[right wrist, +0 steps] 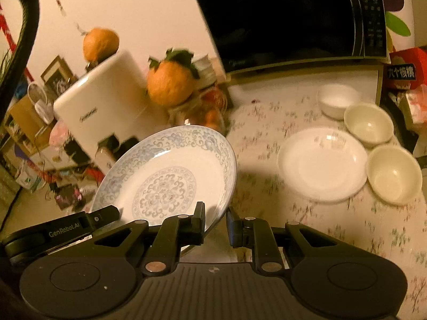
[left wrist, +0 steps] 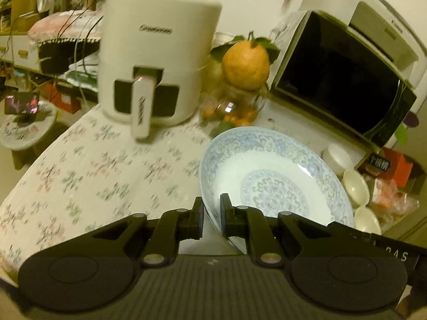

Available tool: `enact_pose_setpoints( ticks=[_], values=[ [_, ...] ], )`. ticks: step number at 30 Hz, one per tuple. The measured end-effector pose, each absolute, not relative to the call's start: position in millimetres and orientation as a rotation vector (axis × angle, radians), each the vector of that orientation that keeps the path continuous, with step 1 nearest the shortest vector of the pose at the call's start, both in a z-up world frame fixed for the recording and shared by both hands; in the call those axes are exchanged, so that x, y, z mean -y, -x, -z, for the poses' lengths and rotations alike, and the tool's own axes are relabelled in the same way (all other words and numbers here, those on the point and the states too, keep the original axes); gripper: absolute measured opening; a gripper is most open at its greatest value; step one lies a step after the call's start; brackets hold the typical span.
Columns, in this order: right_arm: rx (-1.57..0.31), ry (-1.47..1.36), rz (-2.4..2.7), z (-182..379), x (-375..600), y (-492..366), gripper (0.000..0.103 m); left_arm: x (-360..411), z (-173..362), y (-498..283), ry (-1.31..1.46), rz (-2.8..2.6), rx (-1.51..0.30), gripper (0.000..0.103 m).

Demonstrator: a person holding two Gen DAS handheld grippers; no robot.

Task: Organize plates and bowls
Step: 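Lift the blue plate stack with both tools and carry it across the tablecloth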

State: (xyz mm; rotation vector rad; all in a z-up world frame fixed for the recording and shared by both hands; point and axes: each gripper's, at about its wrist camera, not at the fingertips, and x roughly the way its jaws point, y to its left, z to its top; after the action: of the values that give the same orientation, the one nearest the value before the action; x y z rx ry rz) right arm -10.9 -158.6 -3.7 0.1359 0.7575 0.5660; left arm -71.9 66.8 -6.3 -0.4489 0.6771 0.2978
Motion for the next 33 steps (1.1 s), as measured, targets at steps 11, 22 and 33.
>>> enact_pose_setpoints(
  ticks=[11, 22, 33],
  values=[
    [-0.851, -0.044, -0.588, 45, 144, 39, 0.017, -78, 42, 96, 0.453, -0.296, -0.766, 0.010],
    [-0.909, -0.006, -0.581, 62, 138, 38, 0.017, -85, 60, 95, 0.463, -0.294, -0.836, 0.010],
    [-0.958, 0.024, -0.575, 77, 132, 36, 0.017, -84, 73, 94, 0.444, -0.313, -0.879, 0.010]
  ],
)
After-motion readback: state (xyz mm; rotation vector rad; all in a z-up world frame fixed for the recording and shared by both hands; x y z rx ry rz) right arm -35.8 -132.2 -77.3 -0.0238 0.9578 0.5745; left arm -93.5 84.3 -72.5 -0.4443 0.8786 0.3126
